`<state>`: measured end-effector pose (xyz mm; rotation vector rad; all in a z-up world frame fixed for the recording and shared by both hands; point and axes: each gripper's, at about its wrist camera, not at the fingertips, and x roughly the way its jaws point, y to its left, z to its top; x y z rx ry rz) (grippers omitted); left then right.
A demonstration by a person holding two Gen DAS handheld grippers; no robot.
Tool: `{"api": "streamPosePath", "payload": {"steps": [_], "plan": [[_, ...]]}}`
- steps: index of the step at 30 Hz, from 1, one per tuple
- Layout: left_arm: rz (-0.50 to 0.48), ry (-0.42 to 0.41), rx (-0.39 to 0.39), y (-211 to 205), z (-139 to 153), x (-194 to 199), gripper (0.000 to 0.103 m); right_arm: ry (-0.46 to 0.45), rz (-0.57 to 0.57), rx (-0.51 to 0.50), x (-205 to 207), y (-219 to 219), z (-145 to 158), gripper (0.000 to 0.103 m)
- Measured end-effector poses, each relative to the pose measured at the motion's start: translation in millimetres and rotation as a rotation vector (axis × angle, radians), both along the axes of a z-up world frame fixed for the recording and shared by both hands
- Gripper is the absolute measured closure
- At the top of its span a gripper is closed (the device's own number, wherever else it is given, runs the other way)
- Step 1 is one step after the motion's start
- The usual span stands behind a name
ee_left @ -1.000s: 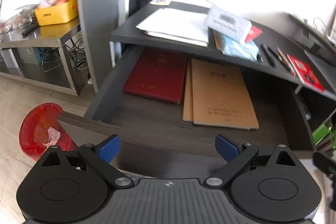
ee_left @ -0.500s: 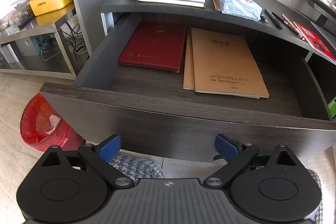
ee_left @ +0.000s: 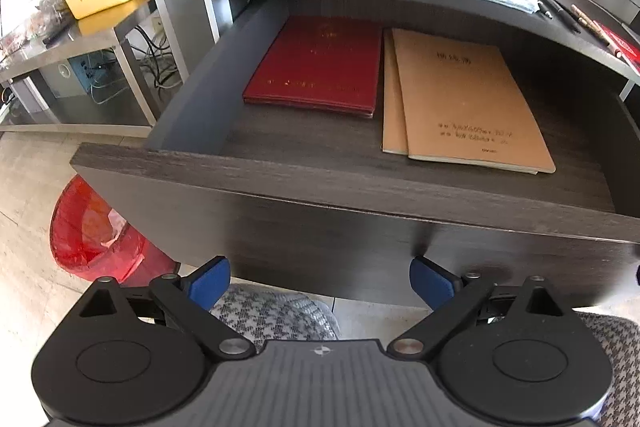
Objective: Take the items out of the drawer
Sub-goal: 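Push the open drawer shut with both tools against its front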
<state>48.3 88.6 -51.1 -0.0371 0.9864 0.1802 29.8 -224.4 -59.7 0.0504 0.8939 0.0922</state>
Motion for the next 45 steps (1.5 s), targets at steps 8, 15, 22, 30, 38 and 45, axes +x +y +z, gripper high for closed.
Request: {"api": "streamPosePath", "payload": {"steps": [8, 15, 22, 30, 38, 45], "plan": [[0.007, 0.004, -0.008, -1.1, -2.0, 6.3, 0.007, 0.009, -0.021, 0.011, 7.6, 2.9, -2.4, 0.013], [0.017, -0.022, 0.000, -4.9, -2.6, 18.5, 0.007, -0.013, -0.022, 0.003, 19.1, 8.6, 0.1, 0.013], [0.036, -0.045, 0.002, -8.8, -3.2, 43.6, 0.007, -0.036, -0.036, 0.000, 45.5, 12.2, -1.0, 0.014], [0.046, -0.078, 0.022, -15.7, -3.1, 84.7, 0.007, -0.077, -0.046, 0.000, 87.7, 16.0, -1.9, 0.015], [0.049, -0.091, 0.034, -21.1, -4.1, 121.0, 0.007, -0.091, -0.050, 0.040, 132.0, 17.1, -7.9, 0.015], [0.065, -0.104, 0.043, -23.8, -4.3, 144.2, 0.007, -0.126, -0.055, 0.064, 154.6, 14.7, -13.3, 0.015]]}}
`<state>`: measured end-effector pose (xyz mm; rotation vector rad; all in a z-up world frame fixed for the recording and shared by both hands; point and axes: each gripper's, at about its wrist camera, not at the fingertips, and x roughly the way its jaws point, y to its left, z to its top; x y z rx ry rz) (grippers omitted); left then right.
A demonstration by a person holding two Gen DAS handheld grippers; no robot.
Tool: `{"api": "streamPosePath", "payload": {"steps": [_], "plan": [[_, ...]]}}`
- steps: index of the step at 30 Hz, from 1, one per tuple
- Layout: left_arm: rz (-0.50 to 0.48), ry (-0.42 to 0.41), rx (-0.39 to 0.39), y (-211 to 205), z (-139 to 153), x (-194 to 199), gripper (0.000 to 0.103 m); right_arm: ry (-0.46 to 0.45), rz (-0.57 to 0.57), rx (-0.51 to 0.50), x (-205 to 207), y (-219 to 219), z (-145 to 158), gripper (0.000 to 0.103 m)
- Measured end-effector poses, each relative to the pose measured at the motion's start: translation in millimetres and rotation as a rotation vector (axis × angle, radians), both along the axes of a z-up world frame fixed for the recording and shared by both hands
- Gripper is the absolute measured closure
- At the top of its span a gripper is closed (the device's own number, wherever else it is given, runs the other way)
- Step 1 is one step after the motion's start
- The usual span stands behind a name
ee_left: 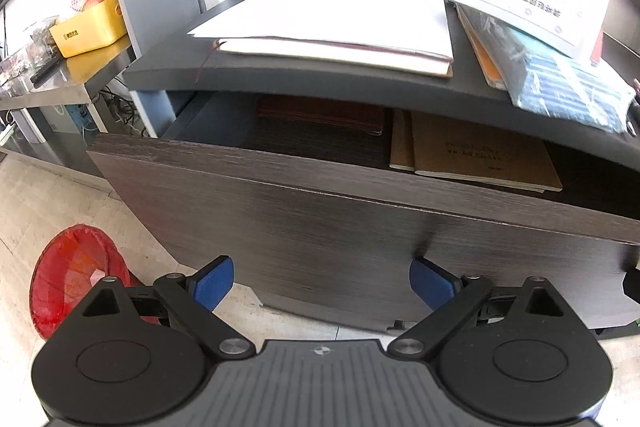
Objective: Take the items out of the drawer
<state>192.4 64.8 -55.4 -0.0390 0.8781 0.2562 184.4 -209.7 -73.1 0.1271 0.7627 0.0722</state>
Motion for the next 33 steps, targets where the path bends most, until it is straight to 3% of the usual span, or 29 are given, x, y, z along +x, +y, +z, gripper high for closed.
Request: {"api": "streamPosePath", "payload": {"steps": [15, 20, 27, 33], "plan": [[0.020, -0.031, -0.013, -1.4, -4.8, 52.8, 0.007, -0.059, -0.004, -0.015, 52.9, 4.1, -5.7, 0.015], [-0.005, -0.028, 0.025, -6.9, -5.4, 61.8, 0.006, -0.061, -0.003, -0.018, 63.1, 5.9, -7.8, 0.011], [-0.014, -0.027, 0.006, -4.4, -6.6, 55.1, 0.006, -0.055, 0.014, -0.036, 58.9, 9.5, -5.6, 0.015], [-0.069, -0.009, -0.007, -6.7, 7.1, 30.8, 0.006, -0.037, 0.055, -0.058, 27.9, 13.9, 12.0, 0.015]]}}
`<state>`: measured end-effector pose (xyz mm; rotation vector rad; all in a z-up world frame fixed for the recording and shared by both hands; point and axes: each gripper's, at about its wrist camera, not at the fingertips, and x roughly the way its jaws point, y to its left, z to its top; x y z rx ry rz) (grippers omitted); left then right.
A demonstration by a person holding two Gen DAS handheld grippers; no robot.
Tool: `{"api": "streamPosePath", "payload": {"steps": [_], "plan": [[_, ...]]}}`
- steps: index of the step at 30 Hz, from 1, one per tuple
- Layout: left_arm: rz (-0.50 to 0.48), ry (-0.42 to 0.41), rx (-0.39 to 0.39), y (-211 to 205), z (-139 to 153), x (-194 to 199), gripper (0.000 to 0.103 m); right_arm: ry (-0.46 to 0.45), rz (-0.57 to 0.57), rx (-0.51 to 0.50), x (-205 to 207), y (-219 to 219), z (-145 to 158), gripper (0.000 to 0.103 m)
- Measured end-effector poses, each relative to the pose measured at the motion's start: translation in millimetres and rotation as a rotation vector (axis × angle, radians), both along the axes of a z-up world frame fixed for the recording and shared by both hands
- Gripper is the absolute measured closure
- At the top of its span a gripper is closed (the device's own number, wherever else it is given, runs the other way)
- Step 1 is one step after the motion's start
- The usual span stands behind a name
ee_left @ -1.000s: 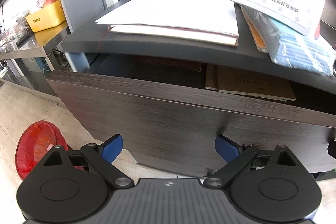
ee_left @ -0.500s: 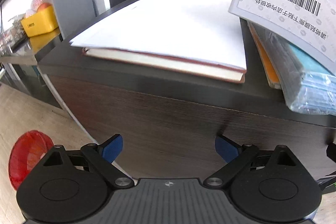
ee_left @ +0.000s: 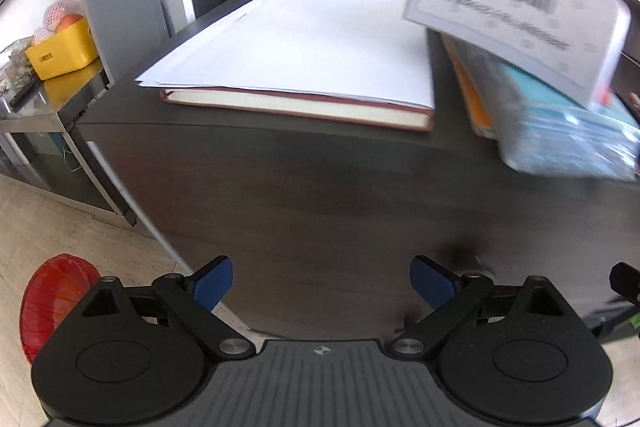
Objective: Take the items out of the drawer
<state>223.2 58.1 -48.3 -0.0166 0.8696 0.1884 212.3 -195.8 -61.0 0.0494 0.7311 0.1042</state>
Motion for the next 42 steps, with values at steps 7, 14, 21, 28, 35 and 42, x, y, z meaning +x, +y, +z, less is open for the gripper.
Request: {"api": "streamPosePath", "payload": {"steps": [7, 14, 21, 28, 35, 42], "plan": [[-0.088, -0.010, 0.006, -10.4, 25.3, -63.8, 0.005, 0.078, 0.008, 0.042, -67.0, -3.5, 26.4, 0.013], [-0.108, -0.031, 0.006, -18.5, 40.4, -138.9, 0.003, 0.074, -0.041, 0.023, -138.1, -2.3, 47.8, 0.008], [-0.088, -0.052, -0.004, -19.9, 47.3, -191.8, 0.002, 0.060, -0.069, -0.078, -190.3, 10.9, 59.2, 0.007], [-0.087, -0.049, 0.014, -24.0, 52.5, -219.3, 0.002, 0.058, -0.050, -0.084, -223.0, 15.8, 63.6, 0.007], [-0.115, -0.053, 0.039, -33.0, 53.7, -229.1, 0.002, 0.049, -0.059, -0.081, -232.3, 10.5, 64.5, 0.007], [-0.115, -0.061, 0.036, -33.5, 52.9, -230.0, 0.002, 0.047, -0.098, -0.049, -230.8, 1.4, 65.7, 0.007]]}}
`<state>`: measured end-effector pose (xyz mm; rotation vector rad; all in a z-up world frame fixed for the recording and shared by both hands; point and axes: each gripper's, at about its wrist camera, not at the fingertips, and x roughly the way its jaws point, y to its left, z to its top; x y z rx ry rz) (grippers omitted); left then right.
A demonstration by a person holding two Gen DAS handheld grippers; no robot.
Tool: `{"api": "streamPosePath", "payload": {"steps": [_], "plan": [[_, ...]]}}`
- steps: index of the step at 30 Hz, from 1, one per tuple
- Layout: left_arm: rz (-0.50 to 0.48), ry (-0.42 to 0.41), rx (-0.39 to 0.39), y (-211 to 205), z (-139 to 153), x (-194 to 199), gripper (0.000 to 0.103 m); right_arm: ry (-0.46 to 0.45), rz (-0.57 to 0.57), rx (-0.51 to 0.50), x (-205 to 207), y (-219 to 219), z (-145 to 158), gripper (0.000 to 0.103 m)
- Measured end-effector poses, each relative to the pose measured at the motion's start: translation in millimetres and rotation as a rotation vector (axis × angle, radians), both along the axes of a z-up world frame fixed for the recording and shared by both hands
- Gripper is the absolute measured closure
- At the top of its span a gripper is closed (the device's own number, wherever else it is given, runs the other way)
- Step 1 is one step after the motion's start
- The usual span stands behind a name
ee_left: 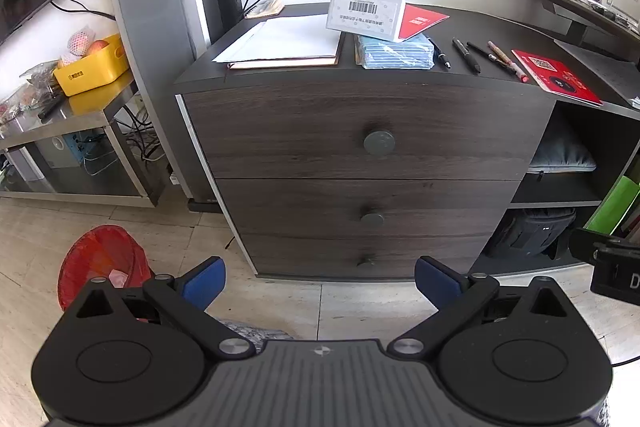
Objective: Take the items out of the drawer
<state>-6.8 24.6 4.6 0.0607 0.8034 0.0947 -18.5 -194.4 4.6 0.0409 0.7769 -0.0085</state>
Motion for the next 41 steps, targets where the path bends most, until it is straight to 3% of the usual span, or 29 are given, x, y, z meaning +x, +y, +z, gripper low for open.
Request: {"api": "streamPosePath", "payload": {"steps": [41], "plan": [[-0.025, 0.005, -0.030, -0.2, -1.9, -1.9, 0.001, 0.018, 0.032, -0.028, 0.2, 5.9, -8.3, 0.007]]}}
